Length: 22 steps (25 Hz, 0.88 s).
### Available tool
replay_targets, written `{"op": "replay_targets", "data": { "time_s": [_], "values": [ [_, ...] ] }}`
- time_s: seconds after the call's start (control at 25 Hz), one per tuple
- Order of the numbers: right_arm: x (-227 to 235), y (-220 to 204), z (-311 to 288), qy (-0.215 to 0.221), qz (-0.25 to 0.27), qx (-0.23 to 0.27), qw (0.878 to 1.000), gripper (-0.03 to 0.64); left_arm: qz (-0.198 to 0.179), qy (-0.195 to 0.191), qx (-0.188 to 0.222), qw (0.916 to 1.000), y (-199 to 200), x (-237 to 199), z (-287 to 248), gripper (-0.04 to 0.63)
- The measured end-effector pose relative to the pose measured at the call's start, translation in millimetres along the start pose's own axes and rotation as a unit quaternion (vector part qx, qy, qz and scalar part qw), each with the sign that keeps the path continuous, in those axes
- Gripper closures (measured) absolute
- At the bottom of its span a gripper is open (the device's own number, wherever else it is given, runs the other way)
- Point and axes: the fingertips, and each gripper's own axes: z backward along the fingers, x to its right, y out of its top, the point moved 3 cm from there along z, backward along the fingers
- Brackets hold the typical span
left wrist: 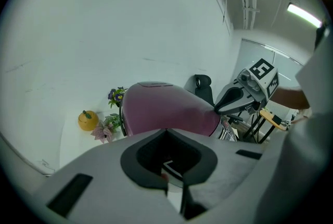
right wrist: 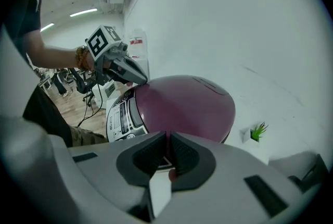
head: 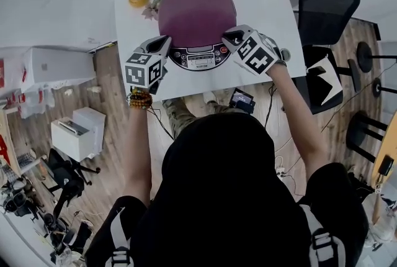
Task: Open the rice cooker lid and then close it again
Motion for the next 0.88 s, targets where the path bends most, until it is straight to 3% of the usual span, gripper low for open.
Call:
{"op": "replay_targets", "data": {
  "time_s": [0.12, 0.24, 0.44, 0.56, 0.64, 0.72, 0.88],
  "values": [
    [2.5, 1.6, -0.4, 0.008, -0.011, -0.011, 1.000, 0.572, 0.008, -0.003, -0.007, 0.9999, 1.8, -0.2, -2.5, 0.572],
    [3.2, -1.5, 0.0, 0.005, -0.031, -0.005, 1.000, 0.572, 0.024, -0.004, 0.011, 0.9996, 0.5, -0.7, -2.0, 0.572],
    [5.1, -5.9, 2.6, 0.013, -0.096, 0.006, 0.995, 0.572, 0.035, 0.005, 0.028, 0.9990, -2.3, 2.0, 2.1, 0.571],
    [5.8, 3.0, 7.3, -0.002, -0.066, -0.010, 0.998, 0.571, 0.013, 0.044, 0.028, 0.9986, 8.0, -0.5, 6.0, 0.571],
    [8.6, 22.0, 19.6, -0.016, -0.067, 0.037, 0.997, 0.572, 0.010, 0.071, 0.061, 0.9956, 24.1, -1.9, 16.4, 0.571],
    [19.5, 53.6, 40.3, -0.047, -0.071, 0.119, 0.989, 0.571, 0.003, 0.099, 0.112, 0.9887, 49.6, -2.8, 29.2, 0.571],
    [32.1, 110.7, 92.7, -0.167, -0.046, 0.250, 0.953, 0.571, -0.034, 0.144, 0.215, 0.9653, 102.7, 8.1, 65.9, 0.571]
  ]
}}
